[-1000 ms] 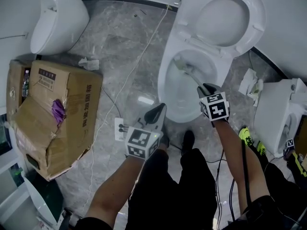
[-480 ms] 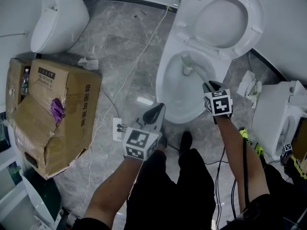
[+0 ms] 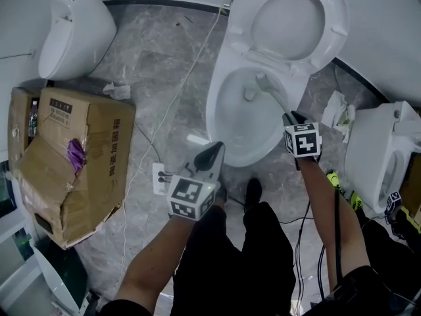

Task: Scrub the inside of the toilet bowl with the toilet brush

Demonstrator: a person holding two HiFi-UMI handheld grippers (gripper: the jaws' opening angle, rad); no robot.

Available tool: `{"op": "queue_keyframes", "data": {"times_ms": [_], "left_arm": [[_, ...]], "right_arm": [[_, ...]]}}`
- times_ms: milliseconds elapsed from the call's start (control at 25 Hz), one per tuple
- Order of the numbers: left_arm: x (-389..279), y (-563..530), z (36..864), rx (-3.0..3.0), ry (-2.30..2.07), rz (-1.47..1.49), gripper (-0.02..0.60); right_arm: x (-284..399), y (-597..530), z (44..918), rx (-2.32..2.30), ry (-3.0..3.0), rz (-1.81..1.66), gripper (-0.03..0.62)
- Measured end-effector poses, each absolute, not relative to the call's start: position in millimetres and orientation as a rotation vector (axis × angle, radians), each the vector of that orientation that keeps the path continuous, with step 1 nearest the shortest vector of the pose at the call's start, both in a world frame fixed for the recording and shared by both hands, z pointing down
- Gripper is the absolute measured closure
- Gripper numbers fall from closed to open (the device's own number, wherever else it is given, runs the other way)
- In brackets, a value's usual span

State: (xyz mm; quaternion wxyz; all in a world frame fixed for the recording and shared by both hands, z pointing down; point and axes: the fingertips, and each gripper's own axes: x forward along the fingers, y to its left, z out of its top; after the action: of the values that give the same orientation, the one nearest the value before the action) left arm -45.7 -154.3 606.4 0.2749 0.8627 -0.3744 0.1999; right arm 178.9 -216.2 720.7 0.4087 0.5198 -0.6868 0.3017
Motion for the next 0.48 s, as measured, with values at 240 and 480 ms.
{"op": "queue_keyframes", "data": {"times_ms": [240,480], "left_arm": [[-35.1,-145.9,600.1,2.331,-0.996,0.543,0.574],[-23.3,-133.5,590.3,2.342,-0.991,0.528,0.574]], "right_arm": [[195.4,-200.7,717.2,1.325,-1.704,0.764,0.488],[207.9,-176.8,713.0,1.33,-1.682,0.756,0.488]]}}
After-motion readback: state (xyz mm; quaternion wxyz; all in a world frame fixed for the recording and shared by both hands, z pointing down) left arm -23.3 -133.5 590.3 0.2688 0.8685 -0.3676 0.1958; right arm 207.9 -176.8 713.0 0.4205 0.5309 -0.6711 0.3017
